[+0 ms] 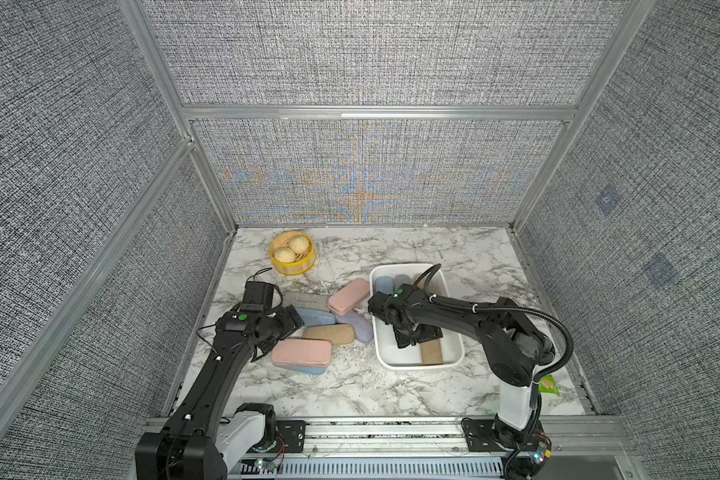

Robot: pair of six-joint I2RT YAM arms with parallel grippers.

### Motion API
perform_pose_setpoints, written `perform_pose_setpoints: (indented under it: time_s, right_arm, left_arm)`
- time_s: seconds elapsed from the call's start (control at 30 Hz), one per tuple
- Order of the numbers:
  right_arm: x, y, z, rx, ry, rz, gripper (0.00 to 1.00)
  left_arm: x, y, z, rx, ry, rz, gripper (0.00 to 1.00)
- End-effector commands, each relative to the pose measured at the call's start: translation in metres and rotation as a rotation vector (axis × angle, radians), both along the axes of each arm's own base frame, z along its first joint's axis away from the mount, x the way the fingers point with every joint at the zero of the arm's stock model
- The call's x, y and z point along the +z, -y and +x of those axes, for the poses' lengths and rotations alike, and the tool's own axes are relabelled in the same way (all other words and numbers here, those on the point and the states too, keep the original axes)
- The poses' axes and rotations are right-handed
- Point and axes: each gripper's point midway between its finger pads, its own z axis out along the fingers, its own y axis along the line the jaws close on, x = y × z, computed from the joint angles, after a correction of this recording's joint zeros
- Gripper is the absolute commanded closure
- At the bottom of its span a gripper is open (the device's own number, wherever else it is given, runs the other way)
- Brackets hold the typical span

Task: Put the glasses cases into the storage boxes
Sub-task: Pick up the glasses case at the center of the board.

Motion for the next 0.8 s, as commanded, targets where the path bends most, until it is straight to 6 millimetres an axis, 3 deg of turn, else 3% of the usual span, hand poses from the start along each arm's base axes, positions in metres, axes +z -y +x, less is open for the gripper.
perform_pose_setpoints:
  time_s: [0.0, 0.5, 0.63, 0.77]
  right_arm:
    - [0.005, 0.016, 0.002, -0.008, 0.025, -0.091, 0.14]
    - [0.009, 0.044, -0.004, -0.063, 0.047, -0.118, 0.16]
    - [0.014, 0.040, -0.004, -0.062, 0.054, -0.088, 0.16]
    - [0.033, 0.020, -0.004, -0.005, 0.106, 0.007, 0.16]
  left_arm:
    - [0.000, -0.005, -0.002, 0.000, -0.009, 0.035, 0.12]
    - [-0.009, -0.003, -0.004, -0.024, -0.036, 0.034, 0.12]
    - [-0.014, 0.000, -0.007, -0.039, -0.044, 0.018, 0.12]
    - [-0.017, 0.018, -0.008, -0.108, -0.044, 0.009, 0.14]
